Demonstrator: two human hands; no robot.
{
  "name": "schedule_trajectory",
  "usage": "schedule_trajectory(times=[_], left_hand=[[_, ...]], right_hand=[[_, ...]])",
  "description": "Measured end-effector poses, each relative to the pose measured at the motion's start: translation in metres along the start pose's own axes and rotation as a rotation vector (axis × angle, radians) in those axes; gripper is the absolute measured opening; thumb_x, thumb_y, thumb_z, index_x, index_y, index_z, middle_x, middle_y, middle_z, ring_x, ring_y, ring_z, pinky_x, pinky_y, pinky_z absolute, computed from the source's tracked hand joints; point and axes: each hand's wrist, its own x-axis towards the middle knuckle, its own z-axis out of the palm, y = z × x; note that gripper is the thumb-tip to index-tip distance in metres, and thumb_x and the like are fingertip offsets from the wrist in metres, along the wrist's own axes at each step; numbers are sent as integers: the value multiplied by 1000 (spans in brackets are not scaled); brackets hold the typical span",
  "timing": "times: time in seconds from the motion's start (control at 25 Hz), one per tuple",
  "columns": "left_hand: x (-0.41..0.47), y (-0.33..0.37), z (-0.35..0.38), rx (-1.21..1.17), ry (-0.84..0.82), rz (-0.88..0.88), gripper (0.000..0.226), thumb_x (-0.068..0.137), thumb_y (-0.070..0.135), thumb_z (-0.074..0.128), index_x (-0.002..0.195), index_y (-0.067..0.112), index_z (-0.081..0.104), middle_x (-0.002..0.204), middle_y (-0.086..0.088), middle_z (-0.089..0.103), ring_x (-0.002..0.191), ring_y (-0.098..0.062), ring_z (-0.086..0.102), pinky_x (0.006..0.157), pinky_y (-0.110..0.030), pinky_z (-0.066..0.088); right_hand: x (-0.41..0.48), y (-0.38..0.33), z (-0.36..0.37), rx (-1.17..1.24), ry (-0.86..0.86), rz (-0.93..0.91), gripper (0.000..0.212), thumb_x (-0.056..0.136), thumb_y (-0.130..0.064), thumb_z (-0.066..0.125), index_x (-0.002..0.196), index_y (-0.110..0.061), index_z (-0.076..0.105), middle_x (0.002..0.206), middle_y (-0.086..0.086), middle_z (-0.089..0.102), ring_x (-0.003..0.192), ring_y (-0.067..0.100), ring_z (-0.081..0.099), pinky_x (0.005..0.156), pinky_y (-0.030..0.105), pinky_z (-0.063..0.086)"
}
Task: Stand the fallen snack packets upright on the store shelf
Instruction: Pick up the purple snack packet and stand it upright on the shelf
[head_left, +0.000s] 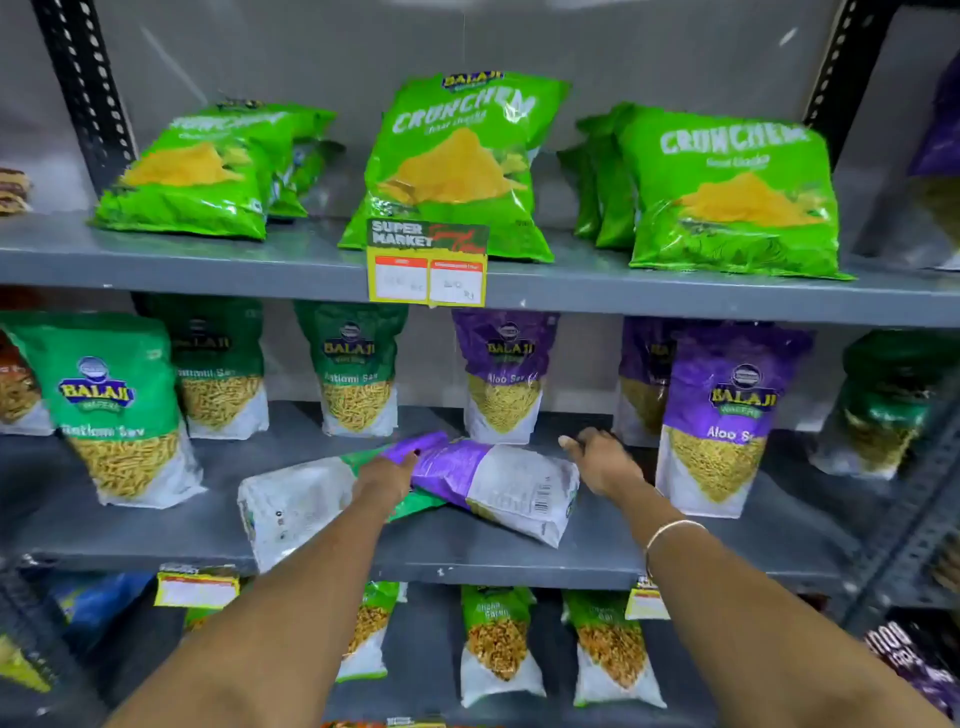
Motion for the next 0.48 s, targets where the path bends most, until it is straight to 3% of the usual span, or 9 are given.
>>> schedule_trajectory(times=[0.08, 0.12, 0.2, 0.28, 0.36, 0.4, 0.48], left_hand=[[12, 9, 20, -235, -161, -249, 81, 87, 55, 47, 137, -8, 36, 140, -29, 45, 122, -42, 53, 99, -46, 46], [11, 14, 27, -335, -261, -316, 85, 86, 54, 49, 140, -9, 30, 146, -28, 37, 128, -43, 46, 104, -47, 42], [19, 16, 47, -524, -309, -381, 89, 85, 48, 55, 146, -5, 18, 154, -26, 22, 137, -43, 33, 111, -50, 34], [27, 13, 63, -613, -299, -415, 89, 84, 45, 58, 146, -3, 16, 154, -27, 22, 138, -44, 32, 113, -51, 31], [29, 18, 72, -684, -329, -433, 81, 86, 40, 59, 144, -3, 22, 145, -28, 37, 136, -43, 35, 113, -51, 30], [32, 17, 75, -707, -331, -430, 75, 86, 36, 60, 142, -2, 28, 133, -28, 48, 133, -42, 39, 113, -52, 31], [35, 17, 73, -740, -312, -408, 55, 85, 29, 63, 127, 0, 44, 98, -24, 56, 112, -41, 55, 110, -53, 35]], right_hand=[[27, 12, 2, 45, -128, 3, 60, 94, -49, 32, 117, 3, 51, 129, 24, 54, 121, 38, 49, 99, 41, 39], [41, 18, 5, 83, -186, 7, 63, 94, -51, 31, 116, 4, 53, 128, 23, 56, 121, 37, 50, 98, 39, 39], [64, 25, 12, 160, -318, 34, 68, 91, -55, 33, 116, 4, 57, 128, 21, 57, 120, 34, 52, 98, 37, 40], [80, 30, 25, 259, -457, 47, 69, 87, -59, 40, 117, -1, 61, 129, 15, 59, 119, 30, 55, 102, 37, 40], [89, 30, 32, 383, -593, 73, 61, 83, -54, 54, 116, -5, 64, 122, 10, 64, 111, 26, 60, 104, 37, 44], [91, 30, 33, 408, -644, 101, 52, 81, -48, 61, 110, -5, 66, 110, 8, 70, 102, 24, 62, 99, 36, 47], [91, 29, 30, 349, -700, 96, 29, 77, -40, 69, 78, -11, 67, 62, -3, 71, 67, 14, 62, 66, 25, 50]])
